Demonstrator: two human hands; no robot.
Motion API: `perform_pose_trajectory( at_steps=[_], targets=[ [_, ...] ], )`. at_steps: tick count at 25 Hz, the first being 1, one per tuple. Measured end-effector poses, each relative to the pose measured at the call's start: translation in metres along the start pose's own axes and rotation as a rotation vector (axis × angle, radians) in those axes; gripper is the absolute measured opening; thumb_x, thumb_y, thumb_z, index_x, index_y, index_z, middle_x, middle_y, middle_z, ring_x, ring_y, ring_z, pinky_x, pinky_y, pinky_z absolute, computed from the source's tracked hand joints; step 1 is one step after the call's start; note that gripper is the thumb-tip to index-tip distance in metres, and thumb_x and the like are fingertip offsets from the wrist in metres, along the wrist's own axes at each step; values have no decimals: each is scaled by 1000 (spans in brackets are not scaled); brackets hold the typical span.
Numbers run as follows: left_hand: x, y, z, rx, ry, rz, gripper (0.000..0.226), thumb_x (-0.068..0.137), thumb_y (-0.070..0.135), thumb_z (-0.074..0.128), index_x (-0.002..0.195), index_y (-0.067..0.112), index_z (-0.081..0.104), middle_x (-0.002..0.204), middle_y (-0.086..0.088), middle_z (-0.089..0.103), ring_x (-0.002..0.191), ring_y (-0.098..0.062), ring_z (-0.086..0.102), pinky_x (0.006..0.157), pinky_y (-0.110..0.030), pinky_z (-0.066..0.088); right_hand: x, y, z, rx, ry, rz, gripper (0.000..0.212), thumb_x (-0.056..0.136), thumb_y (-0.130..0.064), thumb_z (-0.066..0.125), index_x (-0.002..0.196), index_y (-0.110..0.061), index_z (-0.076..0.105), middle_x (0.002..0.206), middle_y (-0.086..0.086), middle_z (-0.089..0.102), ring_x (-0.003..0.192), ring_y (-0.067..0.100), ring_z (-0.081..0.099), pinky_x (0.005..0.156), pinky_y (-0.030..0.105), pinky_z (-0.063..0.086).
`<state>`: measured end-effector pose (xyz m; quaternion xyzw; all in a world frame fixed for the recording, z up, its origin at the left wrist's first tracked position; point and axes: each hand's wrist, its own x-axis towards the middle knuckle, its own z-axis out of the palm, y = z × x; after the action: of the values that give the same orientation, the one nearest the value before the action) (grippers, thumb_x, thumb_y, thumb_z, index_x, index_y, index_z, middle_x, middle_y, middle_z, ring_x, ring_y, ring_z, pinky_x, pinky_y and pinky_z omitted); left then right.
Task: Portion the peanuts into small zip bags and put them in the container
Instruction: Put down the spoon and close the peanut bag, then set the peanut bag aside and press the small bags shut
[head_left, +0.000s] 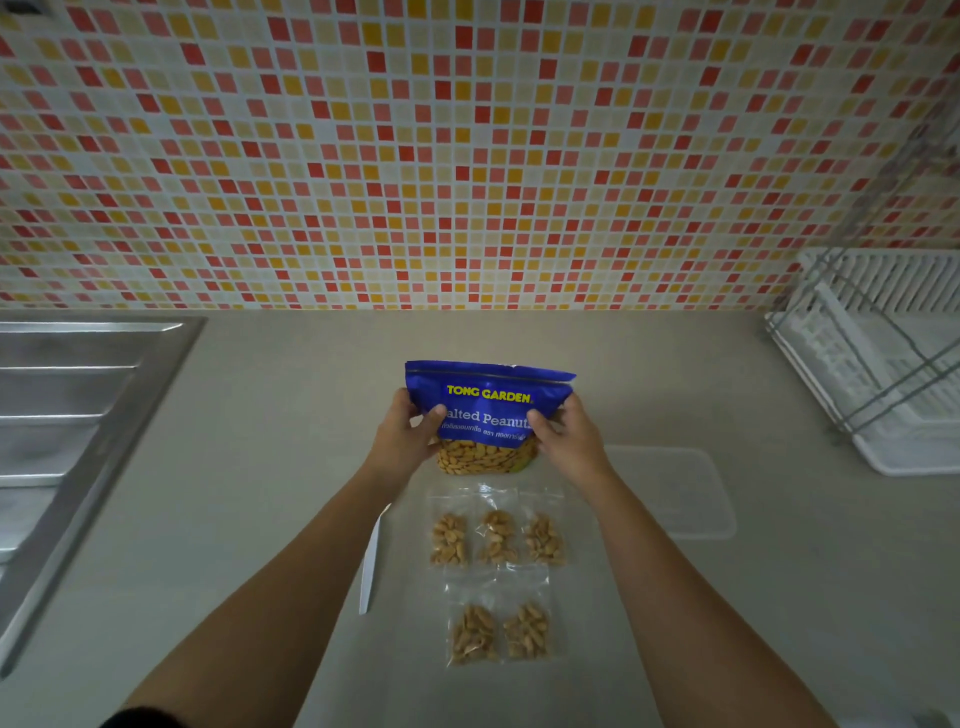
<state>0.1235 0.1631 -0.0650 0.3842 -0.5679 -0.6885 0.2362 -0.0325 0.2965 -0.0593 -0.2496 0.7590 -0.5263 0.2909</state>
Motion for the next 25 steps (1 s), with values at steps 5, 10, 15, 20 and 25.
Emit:
perform_pose_trajectory(
  at_steps=[5,10,15,20,25],
  targets=[
    [54,28,1,18,-20,37,29,94,17,53,120,14,42,129,-14,48,117,-30,56,84,-40,55,51,-19,-1,-23,16,-64,23,87,-24,62,104,-30,47,106,0,66,99,20,66,88,52,52],
    [141,61,2,22,-20,90,38,95,17,51,130,13,38,131,-9,49,116,-29,56,88,-40,50,145,-50,13,-64,87,-132,29,87,-24,62,111,-16,48,98,1,62,99,28,65,87,53,51],
    [196,52,1,18,14,96,31,95,18,51,124,16,40,134,-10,50,118,-31,56,95,-48,49,202,-44,30,-58,106,-141,33,87,-24,61,116,-14,48,105,6,63,101,29,63,89,53,50],
    [217,43,-7,46,3,73,37,94,22,52,128,15,39,132,-10,52,117,-30,57,87,-42,52,224,-27,38,-54,78,-148,38,87,-26,61,120,-12,46,116,11,64,103,29,63,90,53,50],
    [206,48,-2,150,65,59,58,92,29,55,140,18,25,136,-4,42,116,-23,51,79,-37,51,212,-34,33,-218,67,-104,50,89,-29,59,130,-6,42,124,10,60,114,25,57,79,19,38]
  ],
)
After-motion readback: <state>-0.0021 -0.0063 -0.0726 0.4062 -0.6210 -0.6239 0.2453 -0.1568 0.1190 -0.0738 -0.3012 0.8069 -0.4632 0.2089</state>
